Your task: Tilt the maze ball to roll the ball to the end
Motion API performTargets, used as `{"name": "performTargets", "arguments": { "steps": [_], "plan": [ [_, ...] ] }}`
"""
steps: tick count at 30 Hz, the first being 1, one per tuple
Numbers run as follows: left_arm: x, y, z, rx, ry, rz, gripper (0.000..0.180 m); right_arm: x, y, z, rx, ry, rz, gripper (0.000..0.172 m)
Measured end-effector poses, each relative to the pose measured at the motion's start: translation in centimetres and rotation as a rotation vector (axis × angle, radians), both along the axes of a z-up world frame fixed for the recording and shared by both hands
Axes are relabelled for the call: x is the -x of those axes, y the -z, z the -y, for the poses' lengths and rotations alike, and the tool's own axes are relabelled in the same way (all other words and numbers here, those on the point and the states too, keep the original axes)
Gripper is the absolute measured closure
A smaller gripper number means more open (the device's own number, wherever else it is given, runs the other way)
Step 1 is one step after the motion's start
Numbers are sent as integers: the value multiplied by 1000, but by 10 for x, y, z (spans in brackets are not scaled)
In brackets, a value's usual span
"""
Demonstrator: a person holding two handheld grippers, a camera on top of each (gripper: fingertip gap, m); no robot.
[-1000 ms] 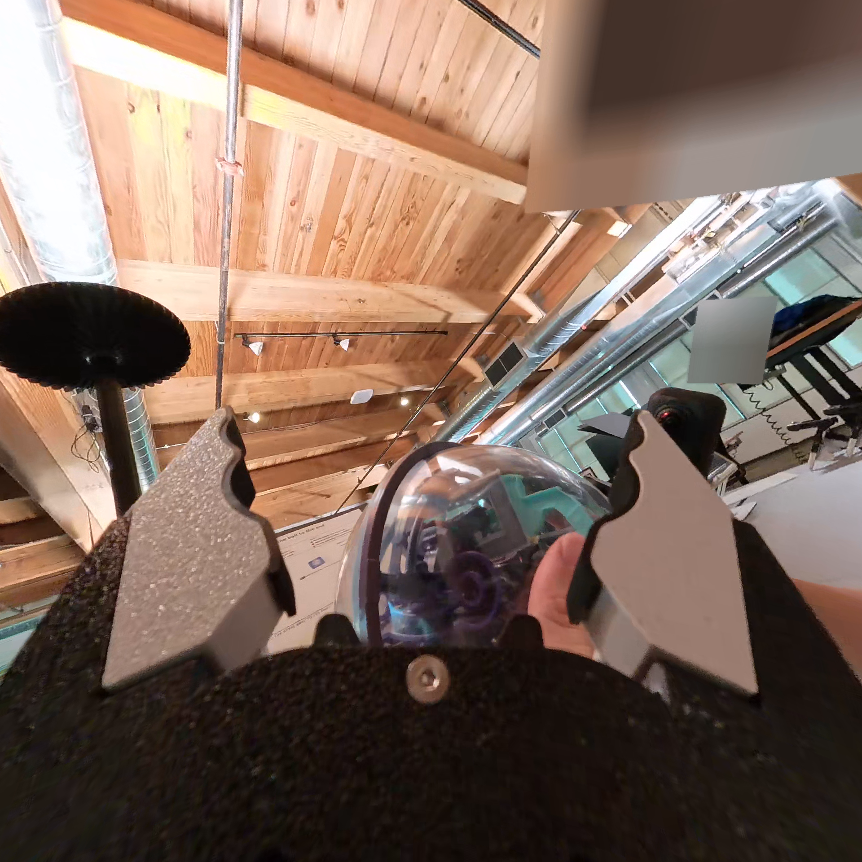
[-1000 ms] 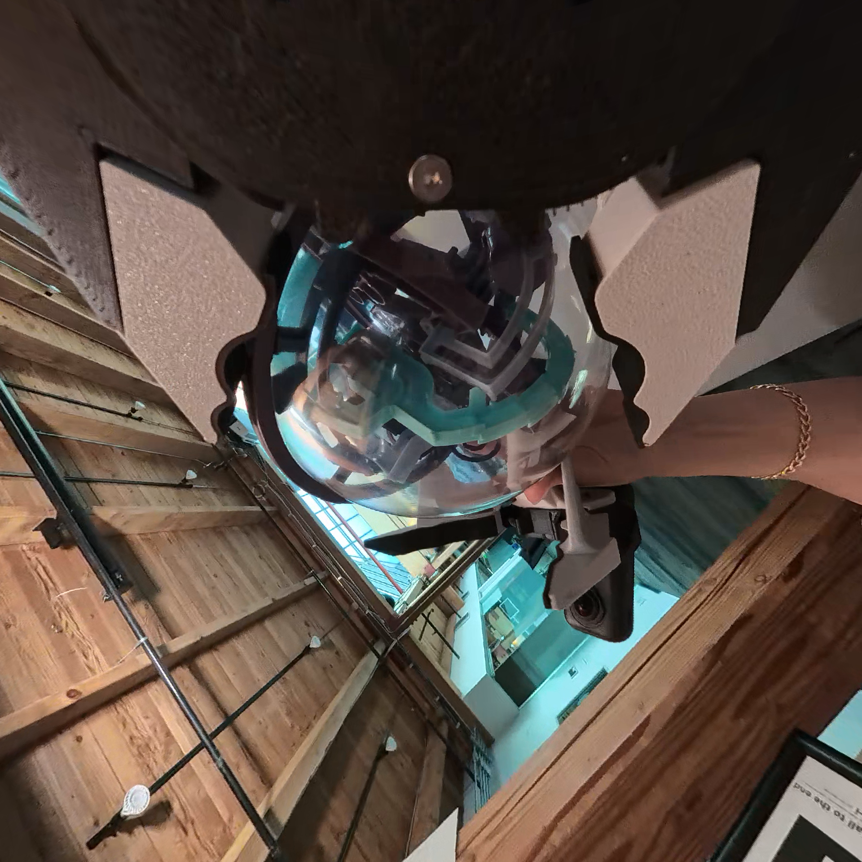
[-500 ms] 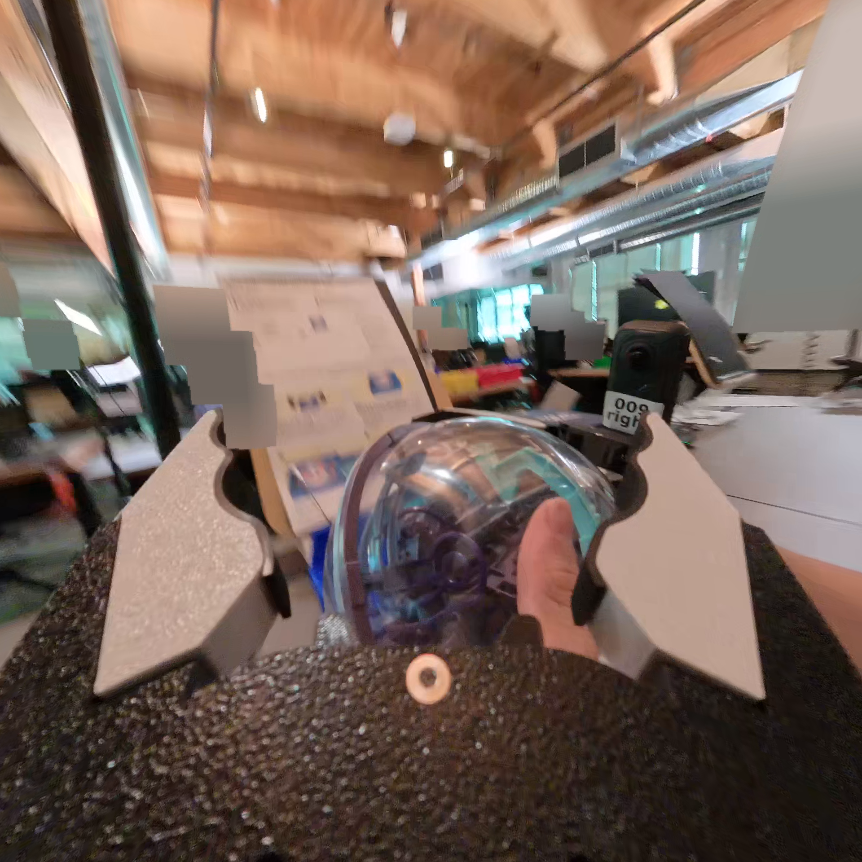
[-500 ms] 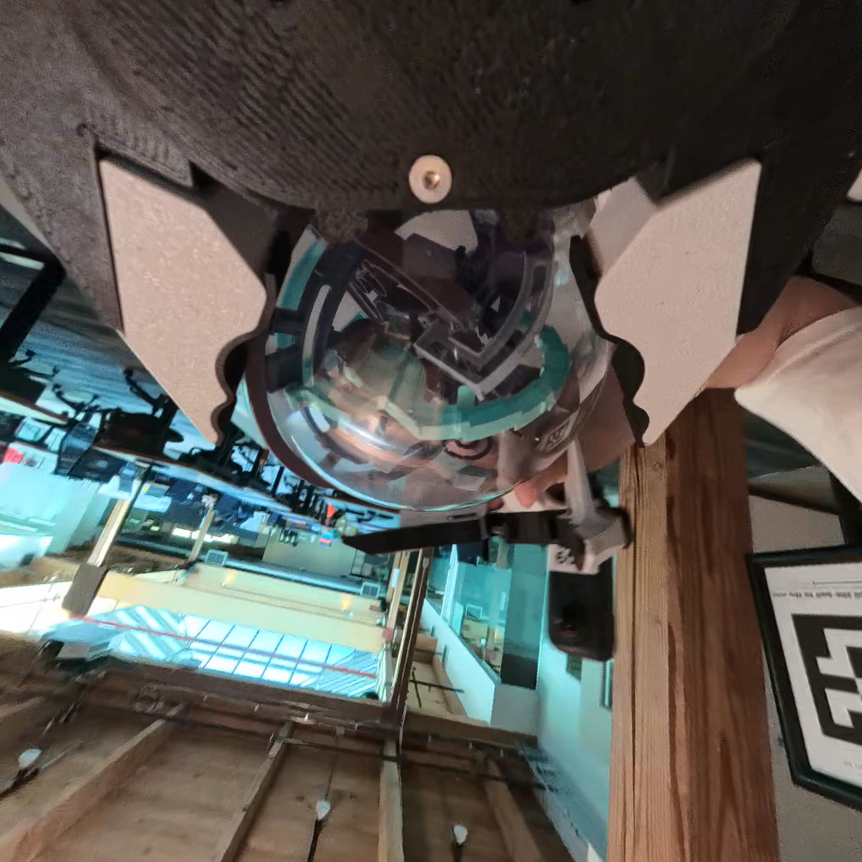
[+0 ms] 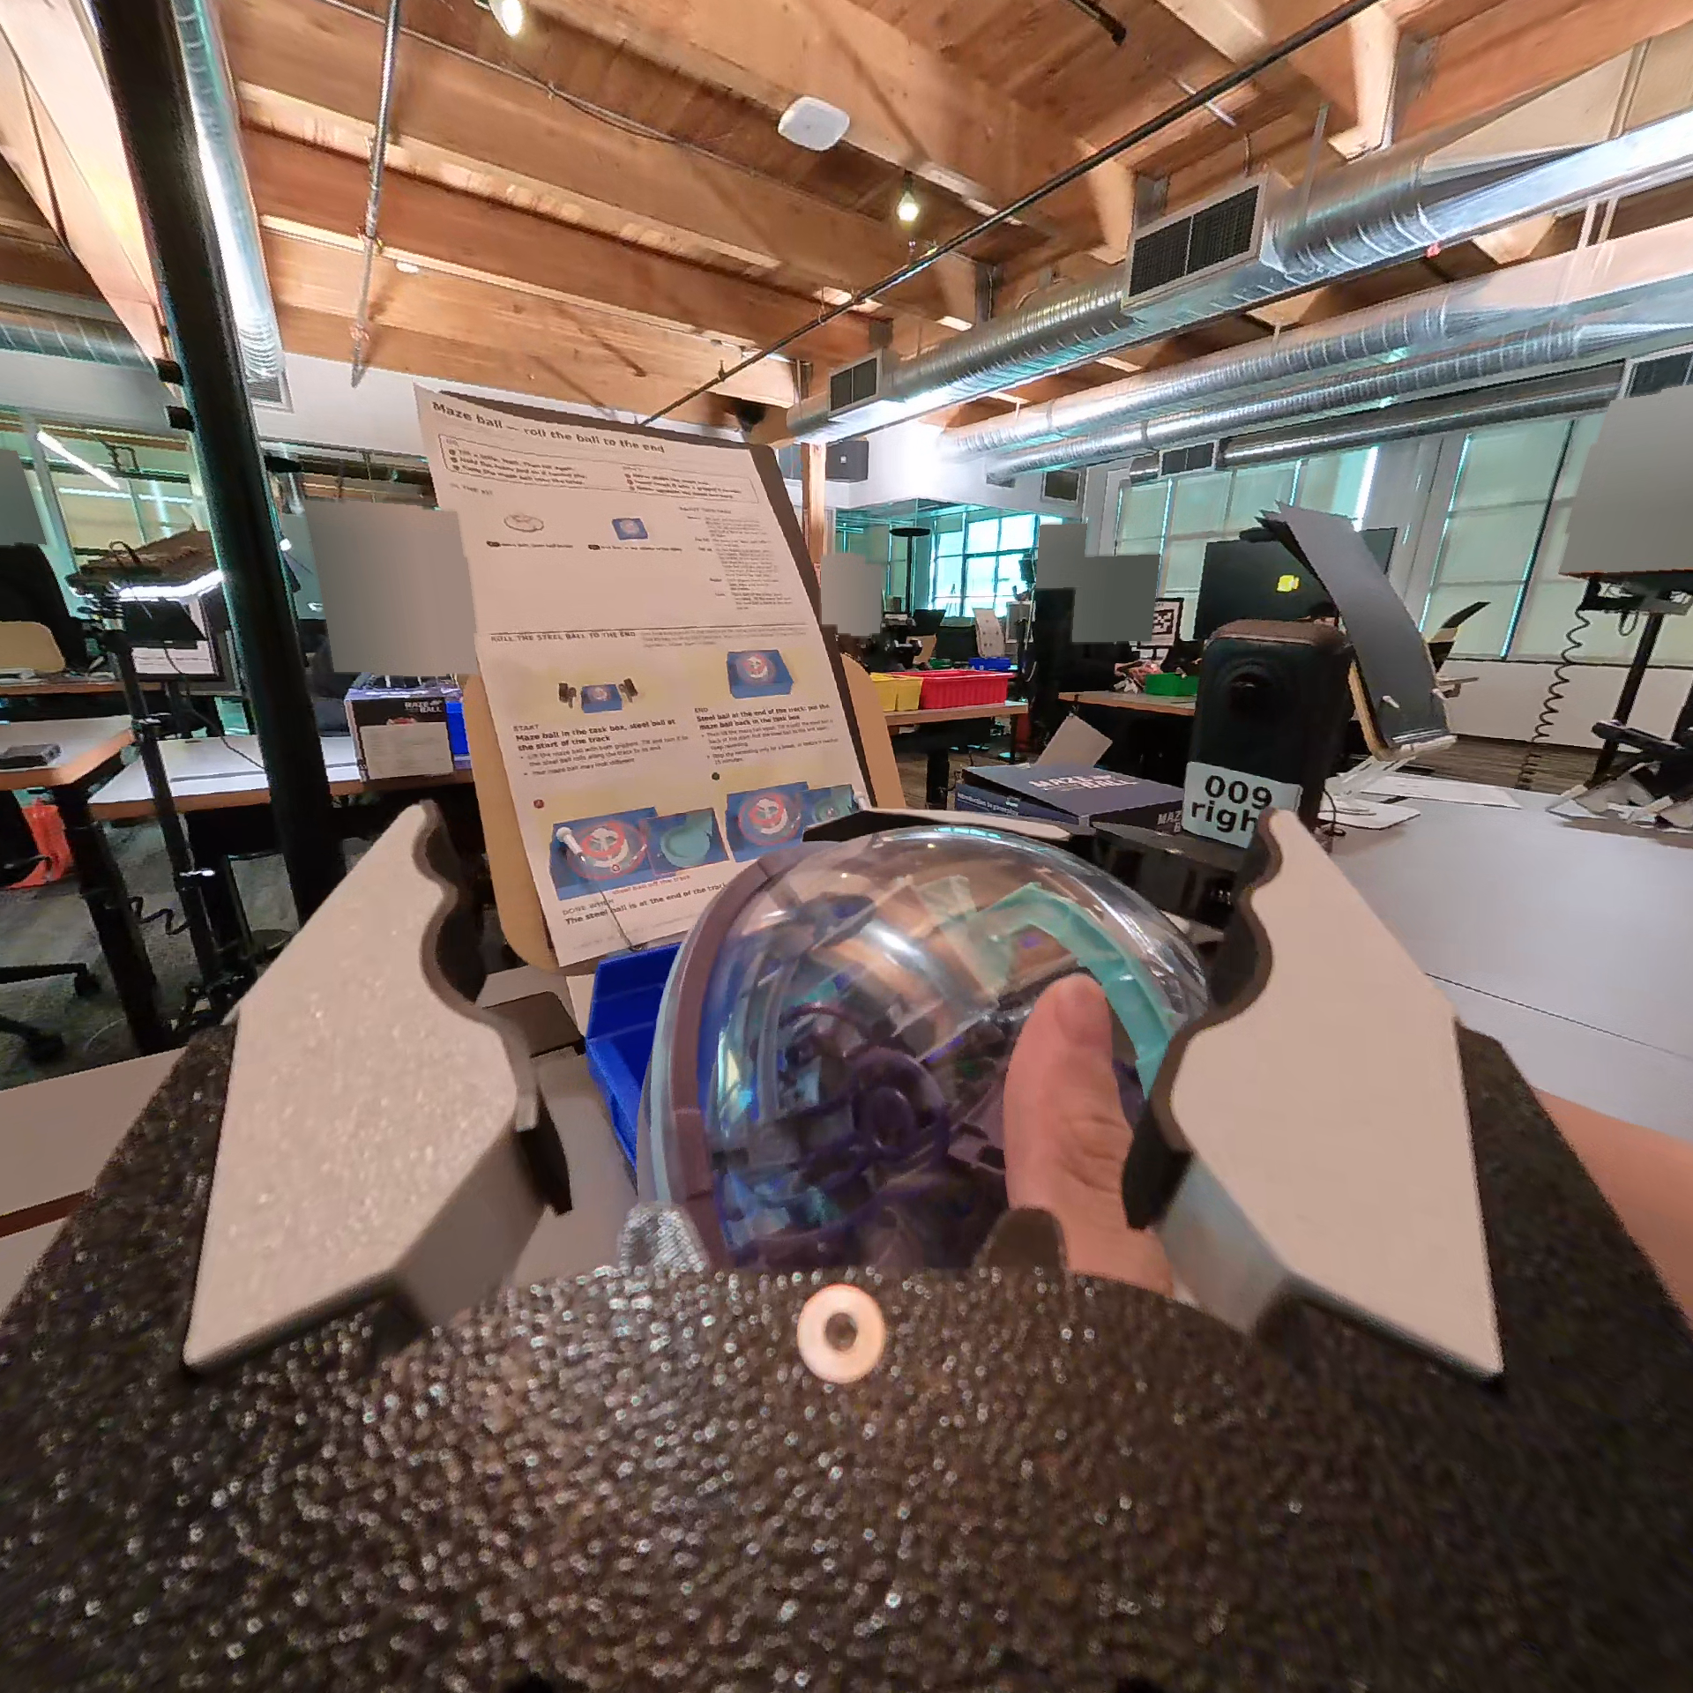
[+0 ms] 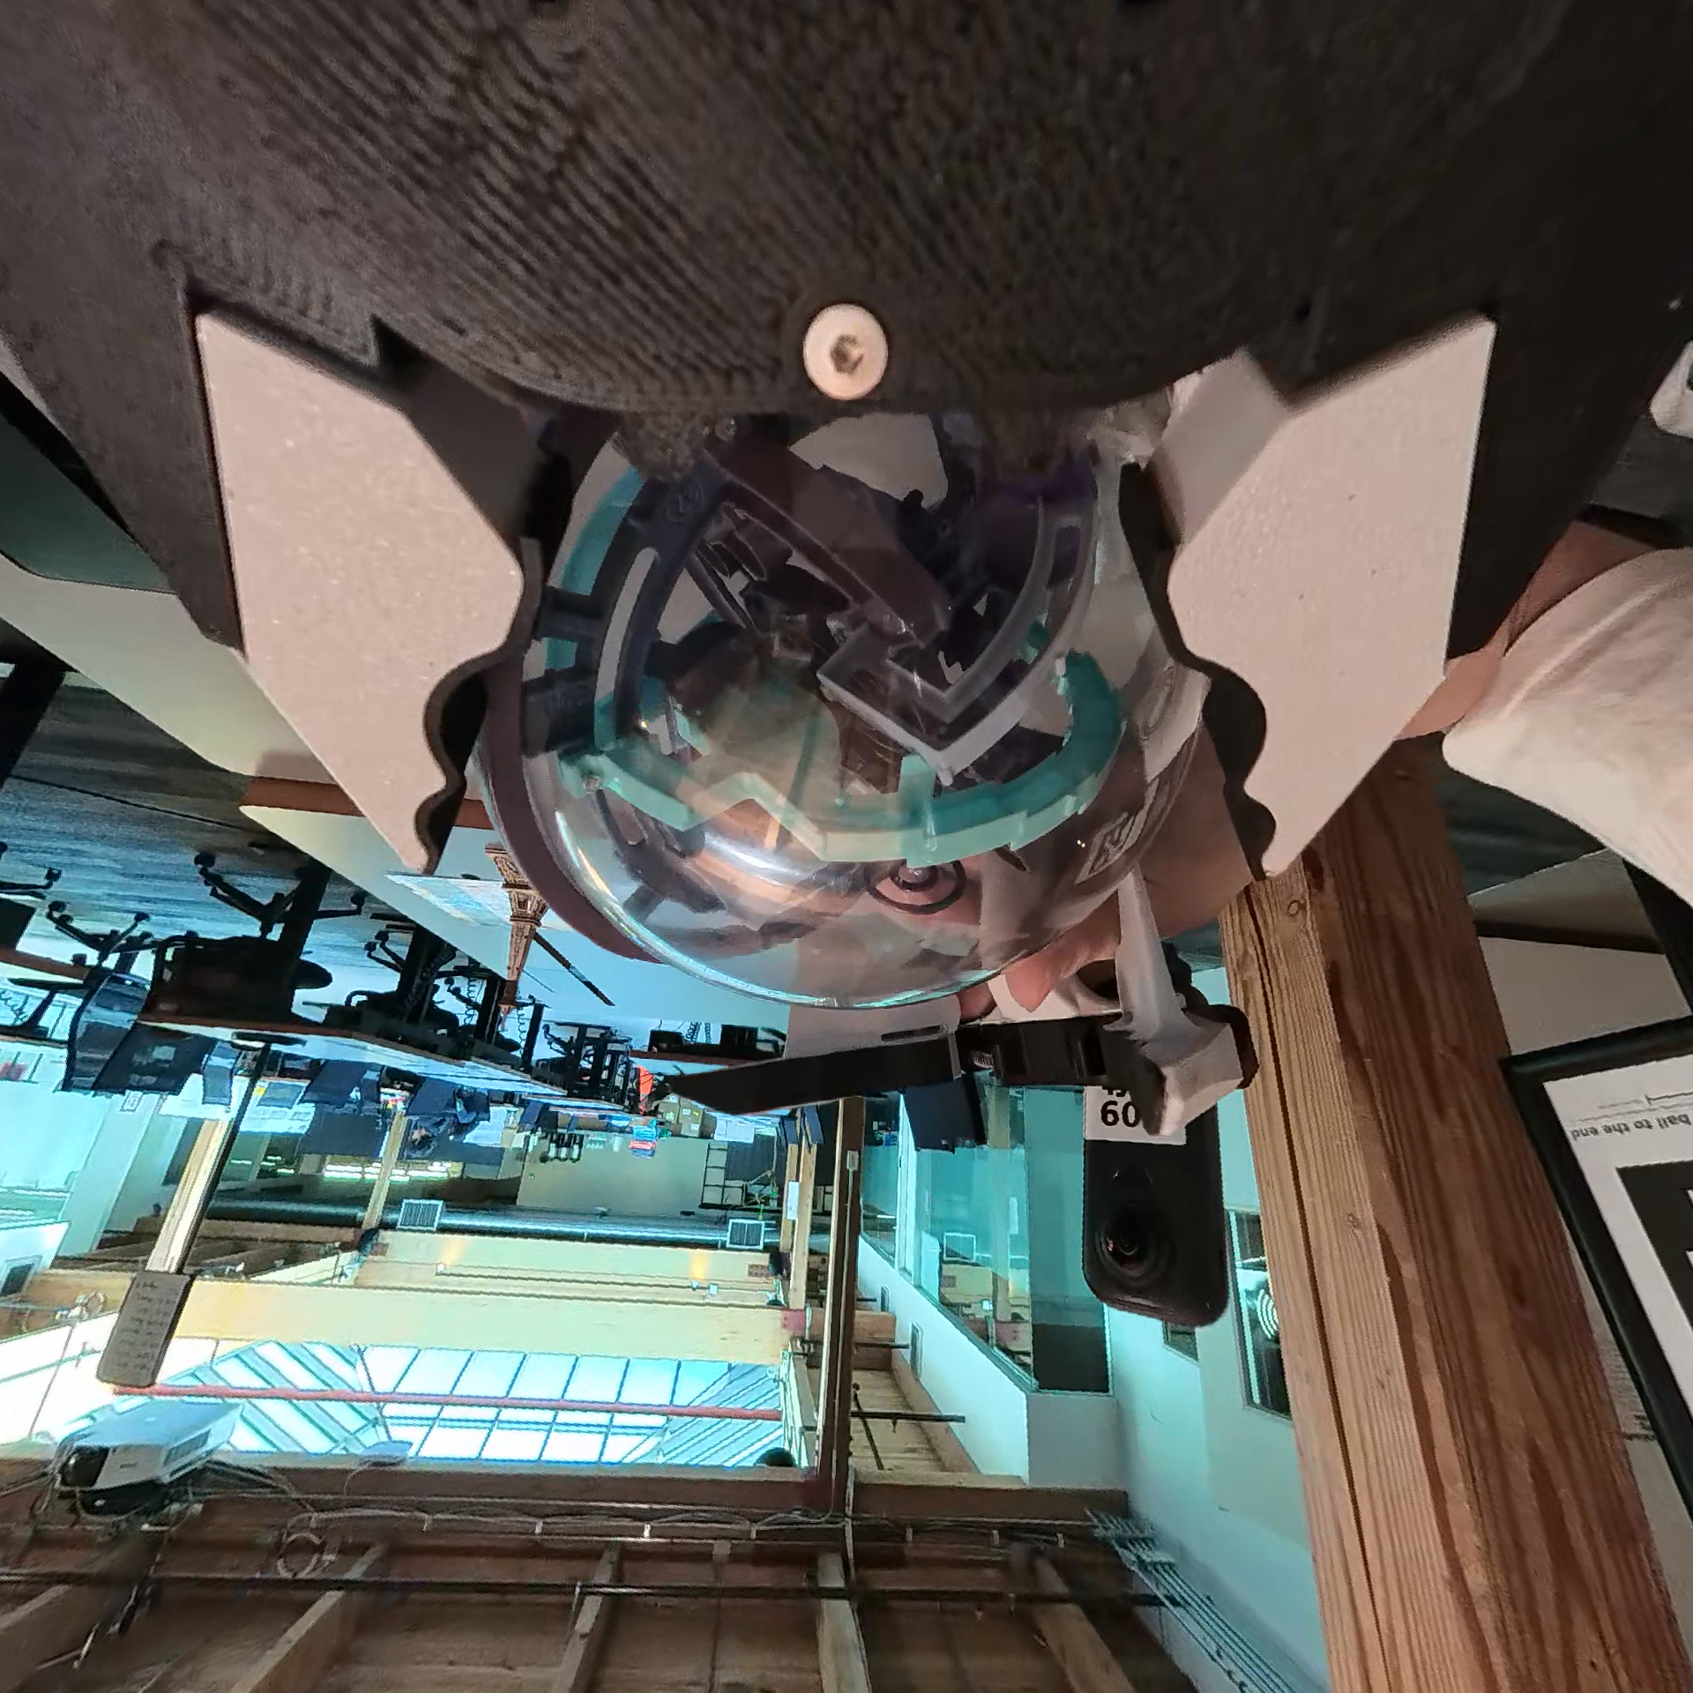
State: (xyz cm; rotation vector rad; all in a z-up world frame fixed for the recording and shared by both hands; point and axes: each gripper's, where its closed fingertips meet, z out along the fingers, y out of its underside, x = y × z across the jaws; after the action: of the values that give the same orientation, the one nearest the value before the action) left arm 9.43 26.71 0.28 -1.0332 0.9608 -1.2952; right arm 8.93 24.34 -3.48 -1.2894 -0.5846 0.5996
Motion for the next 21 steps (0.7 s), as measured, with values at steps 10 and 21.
{"name": "performTargets", "arguments": {
  "steps": [10,21],
  "plan": [
    [-20,54,-1,239,200,-299,24,-4,44,-20,538,-24,-209,15],
    [-38,119,-2,619,532,-491,23,-10,95,-31,807,-36,-249,14]
  ]
}}
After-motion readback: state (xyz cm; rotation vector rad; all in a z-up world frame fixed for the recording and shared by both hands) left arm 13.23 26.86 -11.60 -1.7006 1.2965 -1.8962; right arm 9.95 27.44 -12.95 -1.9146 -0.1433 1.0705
